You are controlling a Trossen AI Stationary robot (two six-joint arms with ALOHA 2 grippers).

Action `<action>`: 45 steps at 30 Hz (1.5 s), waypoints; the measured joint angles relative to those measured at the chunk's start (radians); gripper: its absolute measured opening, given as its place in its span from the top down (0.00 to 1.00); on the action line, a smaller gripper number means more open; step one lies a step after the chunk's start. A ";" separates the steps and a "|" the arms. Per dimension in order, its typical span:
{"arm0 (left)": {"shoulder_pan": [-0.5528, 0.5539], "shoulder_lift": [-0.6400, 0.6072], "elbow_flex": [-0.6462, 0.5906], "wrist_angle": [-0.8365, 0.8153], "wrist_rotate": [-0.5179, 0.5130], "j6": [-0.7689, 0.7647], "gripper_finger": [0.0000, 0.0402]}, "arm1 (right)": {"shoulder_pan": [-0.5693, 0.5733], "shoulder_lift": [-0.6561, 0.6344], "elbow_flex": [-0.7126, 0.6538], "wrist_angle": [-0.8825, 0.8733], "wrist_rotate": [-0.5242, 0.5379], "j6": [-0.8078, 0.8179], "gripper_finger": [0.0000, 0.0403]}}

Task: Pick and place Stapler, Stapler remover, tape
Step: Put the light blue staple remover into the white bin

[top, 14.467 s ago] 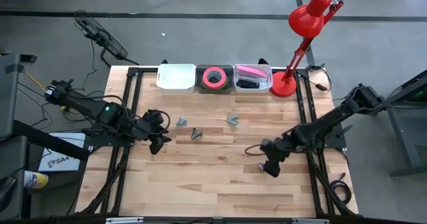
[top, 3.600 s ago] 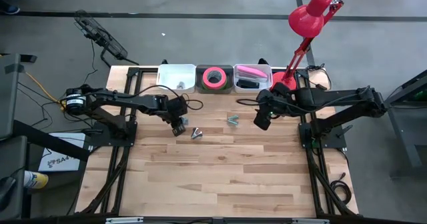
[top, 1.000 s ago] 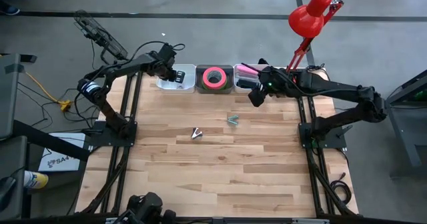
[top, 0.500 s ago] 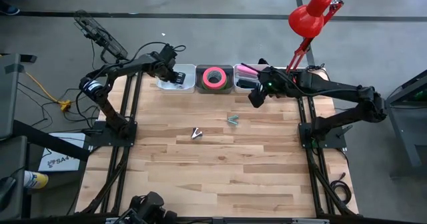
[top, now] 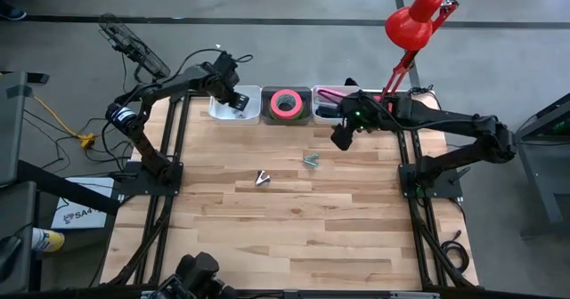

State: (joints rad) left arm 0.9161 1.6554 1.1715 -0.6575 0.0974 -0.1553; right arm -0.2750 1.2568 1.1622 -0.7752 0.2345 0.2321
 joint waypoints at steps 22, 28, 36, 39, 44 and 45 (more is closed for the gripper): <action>0.000 -0.001 0.080 -0.060 0.110 0.132 0.71 | 0.028 0.006 -0.658 0.909 -0.215 -0.265 0.35; 0.000 -0.001 0.080 -0.074 0.117 0.132 0.71 | 0.050 0.110 -0.653 0.923 -0.230 -0.285 0.35; 0.000 -0.001 0.080 -0.079 0.122 0.132 0.71 | 0.061 0.270 -0.532 0.921 -0.235 -0.284 0.30; 0.000 -0.001 0.079 -0.079 0.122 0.133 0.71 | 0.061 0.306 -0.517 0.915 -0.240 -0.285 0.27; 0.000 -0.001 0.079 -0.079 0.123 0.150 0.71 | 0.061 0.361 -0.515 0.909 -0.282 -0.285 0.24; 0.000 -0.001 0.079 -0.079 0.124 0.151 0.71 | 0.061 0.370 -0.515 0.909 -0.287 -0.285 0.24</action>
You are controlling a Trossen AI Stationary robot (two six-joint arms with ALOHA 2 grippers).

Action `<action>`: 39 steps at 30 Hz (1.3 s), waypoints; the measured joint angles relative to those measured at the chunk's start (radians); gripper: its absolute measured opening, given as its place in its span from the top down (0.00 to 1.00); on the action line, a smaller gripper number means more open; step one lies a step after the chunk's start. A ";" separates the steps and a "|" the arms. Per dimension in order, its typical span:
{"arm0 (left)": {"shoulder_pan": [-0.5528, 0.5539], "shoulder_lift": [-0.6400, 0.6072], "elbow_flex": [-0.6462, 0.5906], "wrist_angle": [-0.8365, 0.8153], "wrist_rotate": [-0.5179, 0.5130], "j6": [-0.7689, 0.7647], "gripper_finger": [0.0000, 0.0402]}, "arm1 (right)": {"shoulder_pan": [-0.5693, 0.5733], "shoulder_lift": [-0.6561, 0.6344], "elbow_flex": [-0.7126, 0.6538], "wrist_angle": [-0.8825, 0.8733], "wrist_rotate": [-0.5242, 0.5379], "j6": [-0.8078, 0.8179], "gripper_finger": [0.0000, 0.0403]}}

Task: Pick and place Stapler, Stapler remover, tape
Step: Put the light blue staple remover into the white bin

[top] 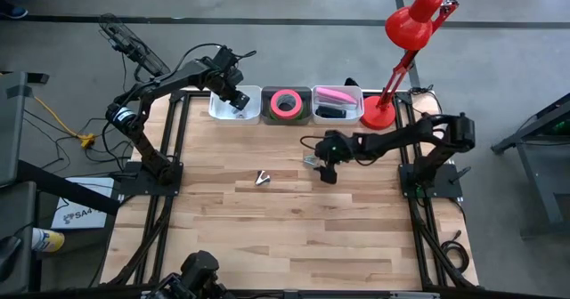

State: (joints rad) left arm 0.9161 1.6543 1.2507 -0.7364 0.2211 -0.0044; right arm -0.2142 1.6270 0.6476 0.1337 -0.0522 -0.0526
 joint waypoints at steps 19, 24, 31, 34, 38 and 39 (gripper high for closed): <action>0.000 0.000 0.000 0.000 0.000 0.004 0.71 | 0.000 0.026 0.000 0.016 0.028 -0.042 0.24; 0.000 0.000 0.000 0.000 0.000 0.004 0.71 | 0.000 0.026 0.000 0.034 0.046 -0.035 0.29; 0.000 0.000 0.000 0.001 0.000 0.005 0.71 | 0.000 0.026 0.000 0.002 0.045 -0.035 0.40; 0.000 0.000 0.000 0.001 -0.001 0.017 0.71 | 0.000 0.026 0.000 -0.002 0.045 -0.035 0.45; 0.000 0.000 0.000 0.001 -0.001 0.023 0.71 | 0.000 0.026 0.000 -0.002 0.045 -0.035 0.50; 0.000 0.000 0.000 0.001 -0.001 0.023 0.71 | 0.000 0.026 0.000 -0.002 0.045 -0.035 0.51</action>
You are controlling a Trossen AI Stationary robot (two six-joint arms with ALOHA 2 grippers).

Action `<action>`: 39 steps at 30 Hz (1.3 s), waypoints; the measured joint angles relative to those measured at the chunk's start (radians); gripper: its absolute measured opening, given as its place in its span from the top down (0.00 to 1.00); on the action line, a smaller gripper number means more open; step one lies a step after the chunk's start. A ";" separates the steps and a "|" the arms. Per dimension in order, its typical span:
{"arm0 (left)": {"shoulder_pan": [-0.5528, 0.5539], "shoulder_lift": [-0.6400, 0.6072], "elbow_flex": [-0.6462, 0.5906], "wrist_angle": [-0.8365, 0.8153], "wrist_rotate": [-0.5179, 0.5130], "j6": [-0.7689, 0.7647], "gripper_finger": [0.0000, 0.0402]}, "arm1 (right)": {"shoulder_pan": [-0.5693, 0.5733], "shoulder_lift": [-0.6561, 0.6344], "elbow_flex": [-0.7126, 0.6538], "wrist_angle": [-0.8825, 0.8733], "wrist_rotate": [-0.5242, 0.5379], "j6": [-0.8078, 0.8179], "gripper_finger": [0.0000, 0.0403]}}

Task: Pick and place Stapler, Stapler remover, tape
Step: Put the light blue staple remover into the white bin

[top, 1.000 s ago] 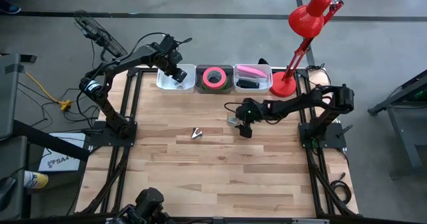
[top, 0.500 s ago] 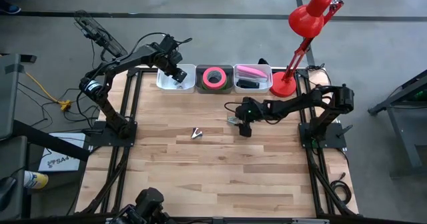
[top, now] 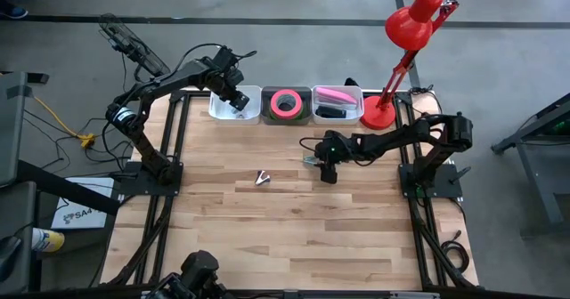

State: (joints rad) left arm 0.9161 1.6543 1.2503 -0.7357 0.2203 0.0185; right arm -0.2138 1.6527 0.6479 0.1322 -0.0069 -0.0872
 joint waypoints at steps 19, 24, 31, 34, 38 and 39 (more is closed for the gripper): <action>0.000 0.000 0.000 0.000 0.000 0.000 0.71 | 0.000 -0.001 0.000 0.005 -0.040 0.051 0.82; 0.000 0.000 0.000 0.000 0.013 0.003 0.71 | 0.000 -0.002 0.000 0.009 -0.057 0.154 0.82; 0.000 0.000 0.000 -0.009 0.033 0.004 0.71 | -0.001 -0.049 0.000 0.007 -0.077 0.352 0.82; 0.000 0.000 0.000 -0.020 0.044 0.005 0.71 | -0.002 -0.093 0.000 0.007 -0.073 0.423 0.82; 0.000 -0.002 0.000 -0.023 0.106 0.025 0.71 | -0.011 -0.157 0.000 0.008 -0.083 0.493 0.82; 0.000 -0.005 0.000 -0.022 0.123 0.030 0.71 | -0.015 -0.175 0.000 0.007 -0.083 0.508 0.82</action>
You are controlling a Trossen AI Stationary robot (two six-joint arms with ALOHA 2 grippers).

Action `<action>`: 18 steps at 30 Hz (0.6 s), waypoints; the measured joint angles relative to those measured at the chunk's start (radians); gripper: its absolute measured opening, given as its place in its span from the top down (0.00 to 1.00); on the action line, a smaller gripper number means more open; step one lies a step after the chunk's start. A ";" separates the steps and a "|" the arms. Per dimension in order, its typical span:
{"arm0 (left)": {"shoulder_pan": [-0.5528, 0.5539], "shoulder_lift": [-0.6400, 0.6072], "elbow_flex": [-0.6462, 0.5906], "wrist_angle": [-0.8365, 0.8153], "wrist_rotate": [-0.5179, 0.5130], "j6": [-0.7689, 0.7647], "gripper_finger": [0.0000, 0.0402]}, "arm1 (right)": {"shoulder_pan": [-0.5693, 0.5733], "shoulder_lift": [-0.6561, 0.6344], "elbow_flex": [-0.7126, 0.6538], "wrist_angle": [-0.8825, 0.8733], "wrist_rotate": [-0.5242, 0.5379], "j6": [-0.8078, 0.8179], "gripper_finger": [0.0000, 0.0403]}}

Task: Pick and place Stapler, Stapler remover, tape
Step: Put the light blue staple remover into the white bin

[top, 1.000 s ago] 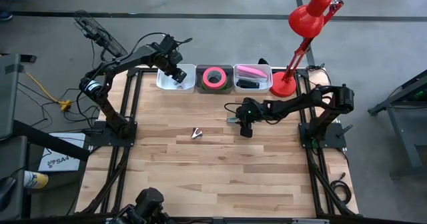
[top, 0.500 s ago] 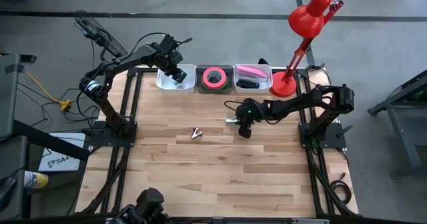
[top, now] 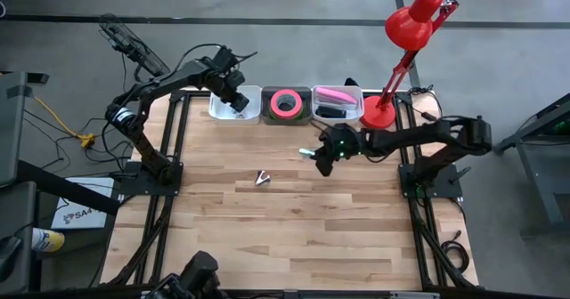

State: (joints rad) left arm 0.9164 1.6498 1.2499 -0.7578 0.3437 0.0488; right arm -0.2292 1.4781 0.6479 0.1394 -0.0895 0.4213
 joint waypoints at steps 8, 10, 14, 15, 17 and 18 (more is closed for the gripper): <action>0.000 -0.025 0.069 0.010 0.156 0.033 0.71 | -0.039 -0.139 0.000 0.013 0.000 0.050 0.82; 0.000 -0.028 0.102 0.003 0.211 0.056 0.71 | -0.047 -0.171 0.000 0.026 0.000 0.050 0.82; 0.000 -0.038 0.160 0.002 0.422 0.114 0.71 | -0.059 -0.207 0.000 0.120 0.004 0.050 0.82; 0.000 -0.039 0.172 0.002 0.489 0.130 0.71 | -0.063 -0.209 0.000 0.162 0.004 0.051 0.82; -0.001 -0.039 0.187 0.013 0.622 0.144 0.71 | -0.073 -0.209 0.000 0.248 0.004 0.055 0.82; -0.007 -0.039 0.190 0.027 0.677 0.146 0.71 | -0.078 -0.209 0.000 0.287 0.005 0.062 0.82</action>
State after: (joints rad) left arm 0.9099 1.6108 1.4396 -0.7305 1.0211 0.1949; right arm -0.3074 1.2694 0.6479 0.4262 -0.0845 0.4829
